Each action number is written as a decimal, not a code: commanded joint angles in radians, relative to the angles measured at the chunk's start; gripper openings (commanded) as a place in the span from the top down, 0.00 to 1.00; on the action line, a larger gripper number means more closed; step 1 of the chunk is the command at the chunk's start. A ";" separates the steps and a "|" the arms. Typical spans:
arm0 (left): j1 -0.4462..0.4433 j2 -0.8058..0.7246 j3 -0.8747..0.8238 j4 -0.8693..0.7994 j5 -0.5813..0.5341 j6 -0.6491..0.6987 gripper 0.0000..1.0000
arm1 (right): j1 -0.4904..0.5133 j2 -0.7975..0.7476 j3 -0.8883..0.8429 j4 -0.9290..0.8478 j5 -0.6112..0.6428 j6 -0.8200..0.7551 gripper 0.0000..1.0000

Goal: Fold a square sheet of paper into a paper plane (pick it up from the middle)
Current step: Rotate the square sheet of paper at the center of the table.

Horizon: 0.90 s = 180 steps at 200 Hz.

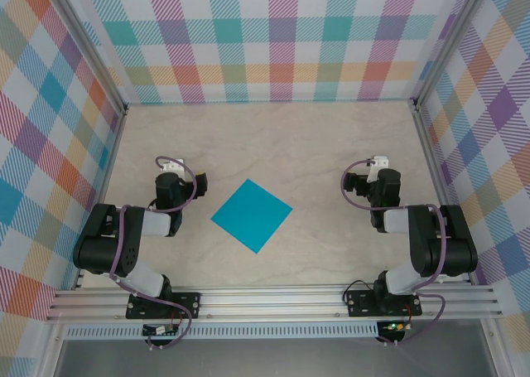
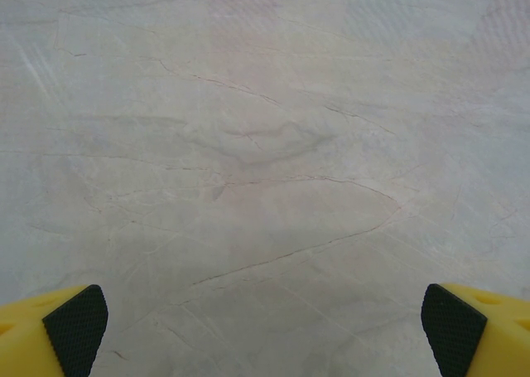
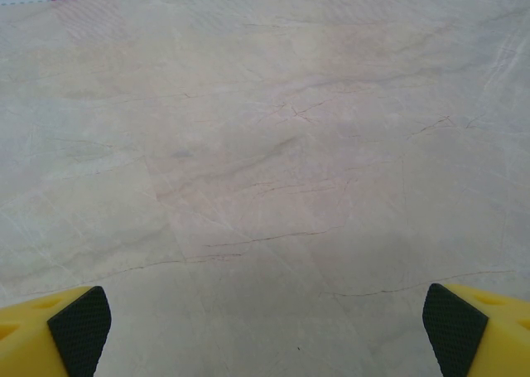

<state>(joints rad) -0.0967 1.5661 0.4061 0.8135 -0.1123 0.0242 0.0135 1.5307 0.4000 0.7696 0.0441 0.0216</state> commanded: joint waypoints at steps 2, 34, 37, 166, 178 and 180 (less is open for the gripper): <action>0.015 0.001 0.013 -0.002 0.017 0.017 0.00 | -0.004 -0.011 0.020 0.019 0.000 0.010 0.00; 0.014 0.001 0.013 -0.002 0.017 0.018 0.00 | -0.004 -0.011 0.020 0.020 0.000 0.010 0.00; 0.015 0.000 0.013 -0.002 0.016 0.018 0.00 | -0.004 -0.011 0.020 0.020 0.000 0.010 0.00; 0.021 0.001 0.016 -0.007 0.032 0.014 0.00 | -0.005 -0.009 0.021 0.018 0.000 0.009 0.00; 0.021 -0.001 0.015 -0.005 0.030 0.016 0.00 | -0.004 -0.009 0.022 0.017 -0.001 0.009 0.00; 0.021 -0.001 0.015 -0.005 0.030 0.016 0.00 | -0.004 -0.009 0.022 0.017 -0.001 0.009 0.00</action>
<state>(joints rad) -0.0956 1.5665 0.4061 0.8112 -0.0940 0.0238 0.0135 1.5307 0.4000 0.7696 0.0441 0.0212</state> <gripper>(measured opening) 0.999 0.996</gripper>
